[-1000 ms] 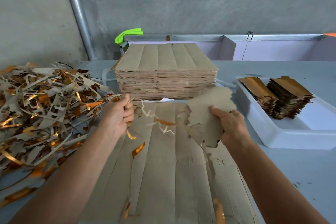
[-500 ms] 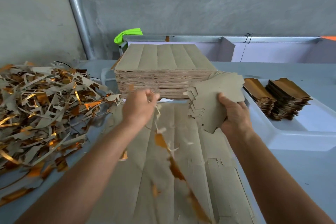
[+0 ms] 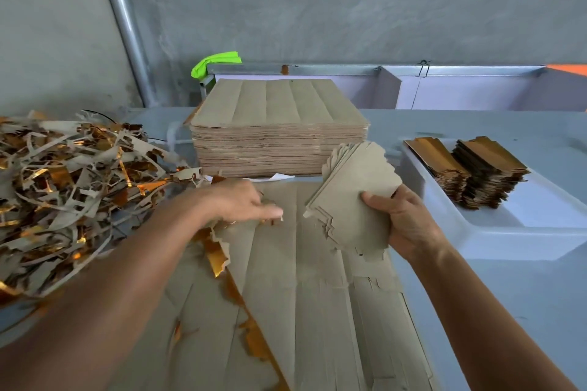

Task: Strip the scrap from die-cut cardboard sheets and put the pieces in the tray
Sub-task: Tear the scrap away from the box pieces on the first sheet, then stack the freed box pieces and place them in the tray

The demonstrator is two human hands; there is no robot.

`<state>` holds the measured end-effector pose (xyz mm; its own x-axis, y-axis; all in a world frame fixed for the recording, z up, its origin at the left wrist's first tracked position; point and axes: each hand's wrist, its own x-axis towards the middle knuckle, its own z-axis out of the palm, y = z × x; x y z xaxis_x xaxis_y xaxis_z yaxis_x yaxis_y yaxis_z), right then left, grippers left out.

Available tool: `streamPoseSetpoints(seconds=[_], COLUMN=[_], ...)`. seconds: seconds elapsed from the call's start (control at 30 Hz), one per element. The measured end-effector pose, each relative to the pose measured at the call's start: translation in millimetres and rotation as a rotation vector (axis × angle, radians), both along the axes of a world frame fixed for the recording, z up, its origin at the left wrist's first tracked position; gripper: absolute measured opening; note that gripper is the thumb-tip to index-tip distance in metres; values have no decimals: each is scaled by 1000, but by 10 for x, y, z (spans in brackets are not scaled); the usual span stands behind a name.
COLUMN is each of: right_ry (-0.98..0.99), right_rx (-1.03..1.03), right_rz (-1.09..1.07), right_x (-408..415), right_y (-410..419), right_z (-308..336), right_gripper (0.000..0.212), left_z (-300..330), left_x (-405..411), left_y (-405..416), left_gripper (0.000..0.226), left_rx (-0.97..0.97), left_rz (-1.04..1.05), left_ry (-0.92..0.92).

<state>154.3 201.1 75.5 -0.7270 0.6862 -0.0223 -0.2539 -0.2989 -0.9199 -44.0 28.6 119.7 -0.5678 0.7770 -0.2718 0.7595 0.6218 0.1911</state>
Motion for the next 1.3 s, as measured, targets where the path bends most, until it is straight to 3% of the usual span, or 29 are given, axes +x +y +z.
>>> streamPoseSetpoints(seconds=[0.07, 0.13, 0.17, 0.23, 0.3, 0.37, 0.53, 0.67, 0.9, 0.97, 1.07, 1.13, 1.2, 1.3], right_ry=[-17, -31, -35, -34, 8, 64, 82, 21, -157, -219, -324, -320, -339, -383], right_rx=[13, 27, 39, 66, 42, -36, -177, -106, -11, 30, 142, 201, 223, 212], right_rz=[12, 38, 60, 113, 125, 72, -76, -179, -203, -153, -99, -33, 27, 10], right_x=[15, 25, 23, 9, -30, -82, -136, -111, -115, -88, -35, -23, -41, -60], right_y=[-26, -73, -110, -200, -297, -378, -494, -521, -669, -689, -761, -851, -918, -876], right_z=[-25, -45, -51, -51, -46, -52, -89, -93, -145, -165, -195, -185, -198, -194], right_gripper=[40, 38, 37, 38, 44, 42, 36, 37, 33, 39, 49, 36, 36, 36], left_z=[-34, -92, -123, -171, -294, -479, -636, -661, -735, -762, -808, -826, -846, -833], left_x=[103, 236, 314, 478, 671, 852, 1087, 1095, 1099, 1110, 1147, 1242, 1340, 1469], left_y=[49, 106, 130, 194, 258, 313, 335, 236, 168, 155, 139, 137, 173, 227], left_gripper=[57, 61, 60, 49, 41, 40, 13, 30, 40, 39, 37, 28, 22, 32], left_rx=[150, 429, 594, 820, 856, 908, 1154, 1103, 1079, 1052, 923, 853, 834, 856], left_rz=[64, 101, 124, 192, 237, 235, 323, 275, 248, 249, 274, 283, 283, 259], left_ry=[138, 399, 403, 95, -309, -588, -1013, -1212, -1026, -802, -278, -98, -205, -646])
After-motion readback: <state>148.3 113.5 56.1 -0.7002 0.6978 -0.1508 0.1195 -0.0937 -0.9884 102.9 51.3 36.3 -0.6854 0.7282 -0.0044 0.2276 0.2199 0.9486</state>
